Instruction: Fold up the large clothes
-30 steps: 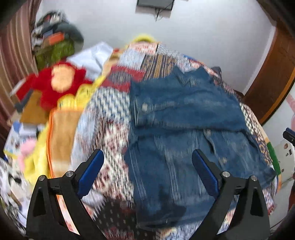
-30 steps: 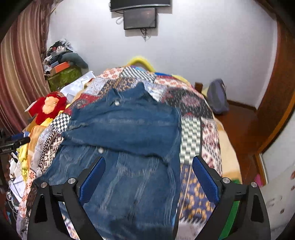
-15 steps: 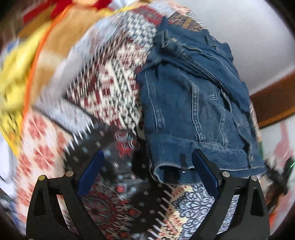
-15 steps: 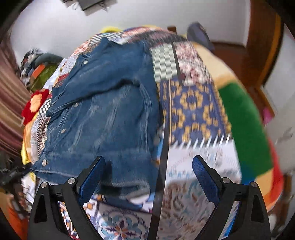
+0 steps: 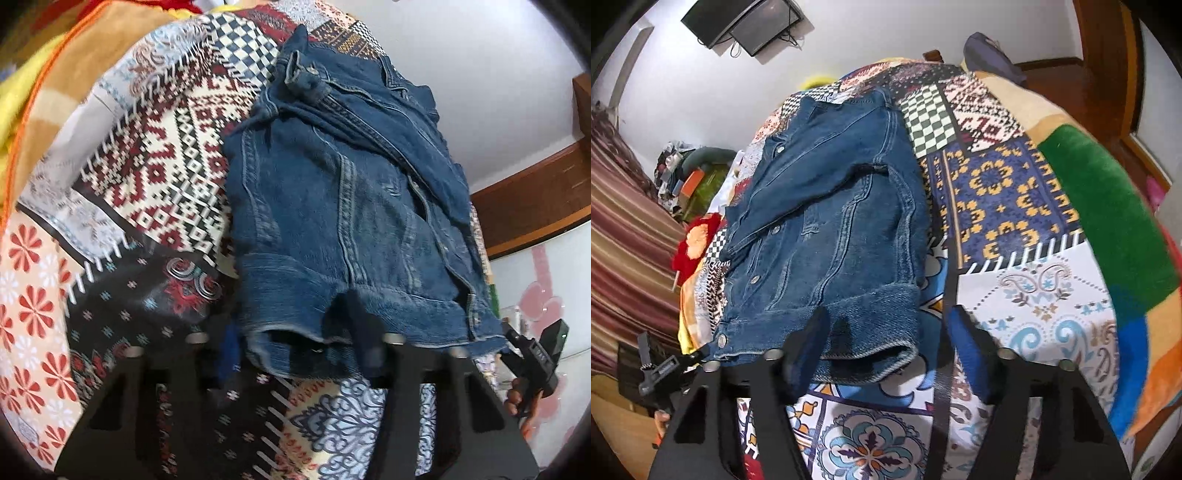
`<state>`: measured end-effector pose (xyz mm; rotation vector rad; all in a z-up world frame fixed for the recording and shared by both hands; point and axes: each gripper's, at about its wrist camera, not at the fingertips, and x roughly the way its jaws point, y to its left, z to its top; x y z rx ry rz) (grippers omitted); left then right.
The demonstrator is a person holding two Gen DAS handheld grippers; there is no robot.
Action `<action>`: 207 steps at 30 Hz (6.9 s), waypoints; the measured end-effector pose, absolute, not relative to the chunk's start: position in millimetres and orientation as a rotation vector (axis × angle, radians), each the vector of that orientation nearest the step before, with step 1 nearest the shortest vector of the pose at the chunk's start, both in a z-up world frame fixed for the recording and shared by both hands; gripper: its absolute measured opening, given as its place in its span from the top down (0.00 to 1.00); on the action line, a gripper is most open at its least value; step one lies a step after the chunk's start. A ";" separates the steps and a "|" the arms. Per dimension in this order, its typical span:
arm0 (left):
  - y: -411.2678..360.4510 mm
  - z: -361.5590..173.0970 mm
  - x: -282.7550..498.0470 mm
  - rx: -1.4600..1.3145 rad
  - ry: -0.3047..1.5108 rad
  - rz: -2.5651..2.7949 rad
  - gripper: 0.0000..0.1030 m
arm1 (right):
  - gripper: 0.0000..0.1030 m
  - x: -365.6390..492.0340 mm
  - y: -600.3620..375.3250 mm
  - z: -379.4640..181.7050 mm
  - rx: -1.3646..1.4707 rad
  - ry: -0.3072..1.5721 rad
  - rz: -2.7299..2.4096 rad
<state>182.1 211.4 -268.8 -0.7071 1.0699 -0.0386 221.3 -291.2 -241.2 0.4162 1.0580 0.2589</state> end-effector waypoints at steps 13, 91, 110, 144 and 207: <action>206.1 -189.1 208.5 -0.494 0.846 -0.093 0.89 | 0.87 241.1 -274.7 -217.0 0.369 0.963 0.342; 230.7 -185.8 455.9 -0.097 0.998 0.085 0.08 | 0.87 509.6 -181.6 -187.6 -0.058 0.965 0.385; 235.3 -252.4 550.9 -0.033 1.048 0.132 0.03 | 0.87 598.2 -77.0 -243.8 -0.150 1.050 0.482; 206.7 -175.3 469.8 -0.101 0.931 -0.006 0.03 | 0.87 502.7 -18.9 -183.9 -0.182 0.881 0.623; 262.5 -201.4 318.1 -0.557 0.843 0.175 0.01 | 0.11 445.6 -148.8 -168.8 0.032 0.855 0.427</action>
